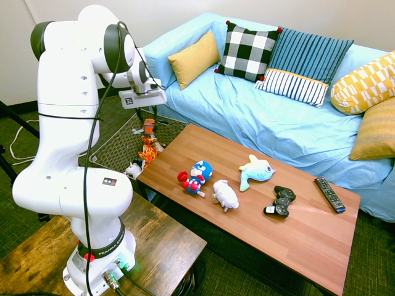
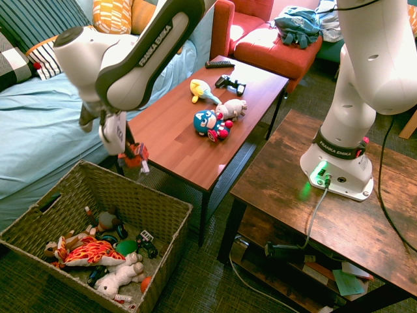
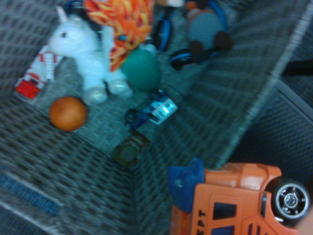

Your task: Put the toy car in the basket

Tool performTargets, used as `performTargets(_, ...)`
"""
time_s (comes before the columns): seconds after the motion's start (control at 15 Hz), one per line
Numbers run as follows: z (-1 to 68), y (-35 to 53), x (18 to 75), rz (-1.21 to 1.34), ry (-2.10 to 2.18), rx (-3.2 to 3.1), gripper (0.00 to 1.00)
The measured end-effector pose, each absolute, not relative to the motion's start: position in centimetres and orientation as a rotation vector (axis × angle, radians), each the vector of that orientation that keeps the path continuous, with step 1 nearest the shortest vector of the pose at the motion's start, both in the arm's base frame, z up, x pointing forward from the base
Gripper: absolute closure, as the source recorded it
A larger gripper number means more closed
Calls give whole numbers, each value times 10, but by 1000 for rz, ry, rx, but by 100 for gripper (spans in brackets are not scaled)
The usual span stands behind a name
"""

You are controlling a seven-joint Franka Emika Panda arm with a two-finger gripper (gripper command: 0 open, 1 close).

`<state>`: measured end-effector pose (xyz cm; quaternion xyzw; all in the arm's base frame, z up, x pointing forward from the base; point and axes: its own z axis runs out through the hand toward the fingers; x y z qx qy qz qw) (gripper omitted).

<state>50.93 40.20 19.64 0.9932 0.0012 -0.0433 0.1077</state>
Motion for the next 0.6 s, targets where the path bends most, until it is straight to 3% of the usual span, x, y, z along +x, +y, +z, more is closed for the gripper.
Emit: performTargets(0.6,176,418,551,-168,-6,2880,0)
